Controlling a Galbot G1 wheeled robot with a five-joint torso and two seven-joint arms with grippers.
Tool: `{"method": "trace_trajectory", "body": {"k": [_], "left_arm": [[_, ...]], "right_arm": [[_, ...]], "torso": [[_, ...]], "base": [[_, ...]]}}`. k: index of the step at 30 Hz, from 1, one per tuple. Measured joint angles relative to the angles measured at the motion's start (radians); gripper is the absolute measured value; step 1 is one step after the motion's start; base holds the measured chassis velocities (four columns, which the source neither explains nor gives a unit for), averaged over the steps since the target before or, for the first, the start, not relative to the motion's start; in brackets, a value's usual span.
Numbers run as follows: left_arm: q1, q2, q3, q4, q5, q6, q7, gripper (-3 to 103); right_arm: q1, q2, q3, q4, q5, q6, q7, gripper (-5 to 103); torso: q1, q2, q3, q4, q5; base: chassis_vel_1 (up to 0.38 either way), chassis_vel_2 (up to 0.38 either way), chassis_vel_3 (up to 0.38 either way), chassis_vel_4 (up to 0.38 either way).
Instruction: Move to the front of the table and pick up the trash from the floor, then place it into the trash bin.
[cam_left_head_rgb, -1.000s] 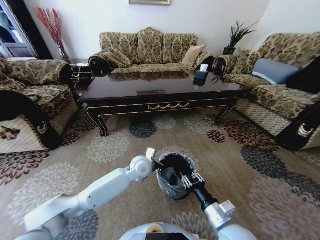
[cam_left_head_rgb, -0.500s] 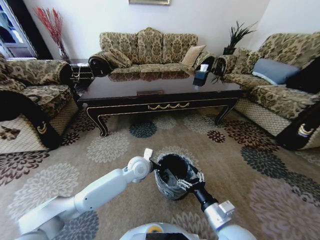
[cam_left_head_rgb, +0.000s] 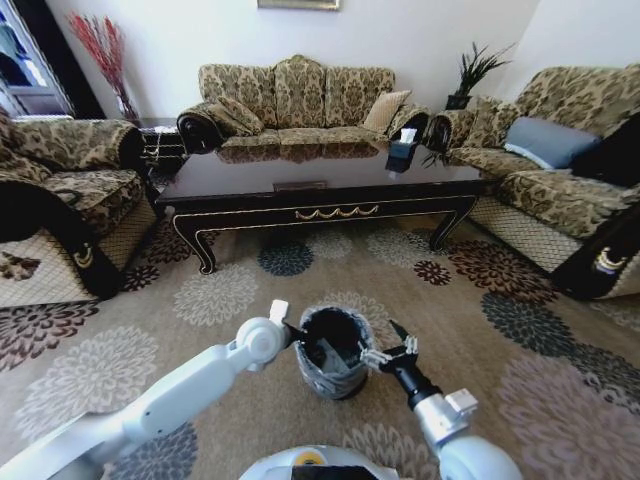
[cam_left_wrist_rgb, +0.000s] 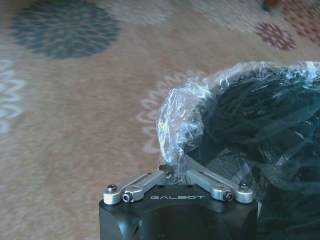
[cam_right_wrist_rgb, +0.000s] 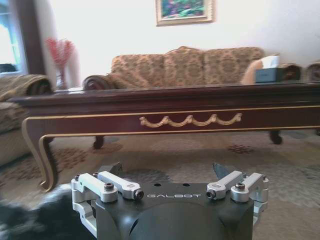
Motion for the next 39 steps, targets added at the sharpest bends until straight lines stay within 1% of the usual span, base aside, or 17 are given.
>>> {"method": "trace_trajectory", "body": {"k": [3, 4, 6, 7, 8, 12, 15, 21, 24, 25, 26, 29, 32, 35, 36, 37, 39], "left_arm": [[0.078, 0.041, -0.106, -0.014, 0.024, 0.000, 0.022, 0], [0.078, 0.041, -0.106, -0.014, 0.024, 0.000, 0.022, 0], [0.170, 0.063, -0.202, -0.023, 0.058, 0.000, 0.044, 0], [0.200, 0.067, -0.230, -0.026, 0.070, 0.000, 0.054, 0], [0.200, 0.067, -0.230, -0.026, 0.070, 0.000, 0.054, 0], [0.305, 0.082, -0.333, -0.031, 0.117, 0.000, 0.098, 0], [0.326, 0.082, -0.362, -0.031, 0.124, 0.000, 0.105, 0], [0.363, 0.084, -0.422, -0.031, 0.121, 0.000, 0.114, 0], [0.397, 0.106, -0.470, -0.026, 0.122, 0.000, 0.142, 0], [0.419, 0.116, -0.504, -0.017, 0.127, 0.000, 0.160, 0], [0.419, 0.116, -0.504, -0.017, 0.127, 0.000, 0.160, 0], [0.463, 0.125, -0.584, -0.001, 0.126, 0.000, 0.190, 0], [0.485, 0.134, -0.624, 0.010, 0.125, 0.000, 0.211, 0], [0.496, 0.137, -0.661, 0.020, 0.115, 0.000, 0.220, 0], [0.496, 0.137, -0.672, 0.023, 0.107, 0.000, 0.220, 0], [0.496, 0.137, -0.672, 0.023, 0.107, 0.000, 0.220, 0], [0.495, 0.140, -0.682, 0.026, 0.098, 0.000, 0.221, 0]], "right_arm": [[0.024, -0.020, 0.049, -0.024, 0.074, -0.003, 0.025, 100], [0.024, -0.020, 0.049, -0.024, 0.074, -0.003, 0.025, 100], [0.044, -0.038, 0.079, -0.050, 0.128, 0.017, 0.040, 100], [0.054, -0.044, 0.090, -0.066, 0.131, 0.023, 0.043, 100], [0.054, -0.044, 0.090, -0.066, 0.131, 0.023, 0.043, 100], [0.085, -0.077, 0.113, -0.151, 0.107, 0.039, 0.044, 100], [0.098, -0.093, 0.113, -0.195, 0.088, 0.046, 0.040, 100], [0.173, -0.144, 0.075, -0.355, -0.009, 0.083, 0.019, 100], [0.238, -0.179, 0.032, -0.467, -0.095, 0.132, 0.001, 100], [0.284, -0.193, 0.001, -0.544, -0.157, 0.183, -0.011, 100], [0.284, -0.193, 0.001, -0.544, -0.157, 0.183, -0.011, 100], [0.365, -0.211, -0.064, -0.682, -0.250, 0.241, -0.028, 100], [0.409, -0.215, -0.104, -0.755, -0.296, 0.258, -0.030, 100], [0.467, -0.215, -0.145, -0.851, -0.391, 0.288, -0.029, 100], [0.498, -0.218, -0.176, -0.895, -0.454, 0.309, -0.030, 100], [0.498, -0.218, -0.176, -0.895, -0.454, 0.309, -0.030, 100], [0.545, -0.227, -0.224, -0.950, -0.554, 0.338, -0.041, 100]], "torso": [[0.000, 0.000, 0.000, 0.0000, 0.0001], [0.000, 0.000, 0.000, 0.0000, 0.0001], [0.000, 0.000, 0.000, 0.0003, -0.0001], [0.000, 0.000, 0.000, 0.0003, -0.0003], [0.000, 0.000, 0.000, 0.0003, -0.0003], [0.000, 0.000, 0.000, 0.0002, 0.0001], [0.000, 0.000, 0.000, 0.0003, -0.0001], [0.000, 0.000, 0.000, -0.0002, 0.0000], [0.000, 0.000, 0.000, 0.0000, 0.0000], [0.000, 0.000, 0.000, 0.0002, -0.0001], [0.000, 0.000, 0.000, 0.0002, -0.0001], [0.000, 0.000, 0.000, 0.0002, 0.0001], [0.000, 0.000, 0.000, 0.0002, 0.0001], [0.000, 0.000, 0.000, 0.0002, -0.0001], [0.000, 0.000, 0.000, 0.0001, -0.0001], [0.000, 0.000, 0.000, 0.0001, -0.0001], [0.000, 0.000, 0.000, -0.0001, 0.0001]], "base": [[0.000, 0.000, 0.000, 0.000], [0.000, 0.000, 0.000, 0.000], [0.000, 0.000, 0.000, 0.000], [0.000, 0.000, 0.000, 0.000], [0.000, 0.000, 0.000, 0.000], [0.000, 0.000, 0.000, 0.000], [0.000, 0.000, 0.000, 0.000], [0.000, 0.000, 0.000, 0.000], [0.000, 0.000, 0.000, 0.000], [0.000, 0.000, 0.000, 0.000], [0.000, 0.000, 0.000, 0.000], [0.000, 0.000, 0.000, 0.000], [0.000, 0.000, 0.000, 0.000], [0.000, 0.000, 0.000, 0.000], [0.000, 0.000, 0.000, 0.000], [0.000, 0.000, 0.000, 0.000], [0.000, 0.000, 0.000, 0.000]]}}
